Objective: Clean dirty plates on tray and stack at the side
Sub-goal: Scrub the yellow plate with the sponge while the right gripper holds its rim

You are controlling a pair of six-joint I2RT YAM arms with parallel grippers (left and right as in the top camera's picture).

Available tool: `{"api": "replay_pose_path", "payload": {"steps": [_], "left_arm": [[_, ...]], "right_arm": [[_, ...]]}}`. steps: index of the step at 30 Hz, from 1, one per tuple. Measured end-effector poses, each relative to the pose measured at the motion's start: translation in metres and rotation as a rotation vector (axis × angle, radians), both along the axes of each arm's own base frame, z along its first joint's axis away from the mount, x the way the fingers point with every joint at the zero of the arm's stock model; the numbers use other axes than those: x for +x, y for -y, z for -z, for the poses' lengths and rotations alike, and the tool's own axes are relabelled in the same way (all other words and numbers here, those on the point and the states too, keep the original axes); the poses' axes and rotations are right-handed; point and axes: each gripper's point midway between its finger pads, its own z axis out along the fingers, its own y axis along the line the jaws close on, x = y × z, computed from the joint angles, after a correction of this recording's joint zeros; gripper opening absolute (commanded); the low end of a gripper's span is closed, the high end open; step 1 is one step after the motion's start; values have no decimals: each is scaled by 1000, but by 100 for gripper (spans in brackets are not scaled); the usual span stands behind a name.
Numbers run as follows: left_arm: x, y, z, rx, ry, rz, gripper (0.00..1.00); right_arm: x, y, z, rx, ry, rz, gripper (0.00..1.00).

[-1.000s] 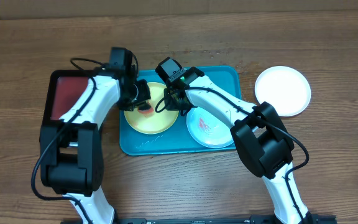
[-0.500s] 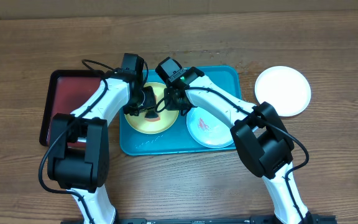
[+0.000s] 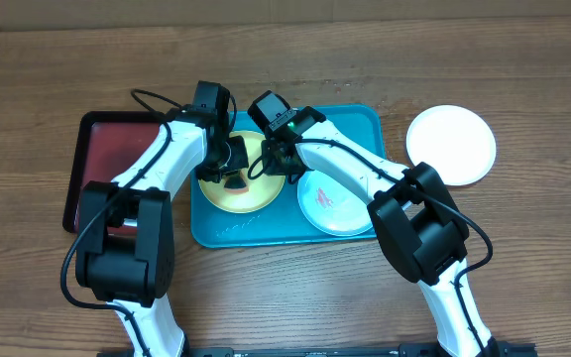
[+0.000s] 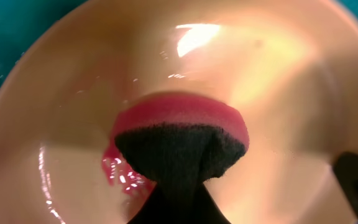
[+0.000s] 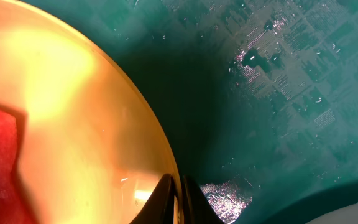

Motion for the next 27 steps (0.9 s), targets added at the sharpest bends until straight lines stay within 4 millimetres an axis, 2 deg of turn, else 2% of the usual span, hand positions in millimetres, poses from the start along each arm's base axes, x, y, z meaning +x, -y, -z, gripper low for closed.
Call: {"api": "replay_pose_path", "payload": {"steps": [8, 10, 11, 12, 13, 15, 21, 26, 27], "left_arm": [[8, 15, -8, -84, 24, 16, 9], [11, 16, -8, -89, 40, 18, 18], [14, 16, -9, -88, 50, 17, 29], [15, 16, -9, -82, 59, 22, 47], [16, 15, -9, -77, 62, 18, 51], [18, 13, -9, -68, 68, 14, 52], [17, 11, -8, -56, 65, 11, 34], [16, 11, -8, -56, 63, 12, 12], [16, 11, -8, -57, 60, 16, 5]], "right_arm": [[2, -1, 0, 3, 9, 1, 6], [2, -1, 0, 3, 10, 0, 6], [2, -1, 0, 3, 11, 0, 6], [2, -1, 0, 3, 11, -1, 6], [2, -1, 0, 3, 10, -1, 6], [2, -1, 0, 3, 11, -1, 6], [2, -1, 0, 3, 10, -2, 6], [2, -1, 0, 3, 10, -1, 6], [3, -1, 0, 3, 10, -1, 6]]}}
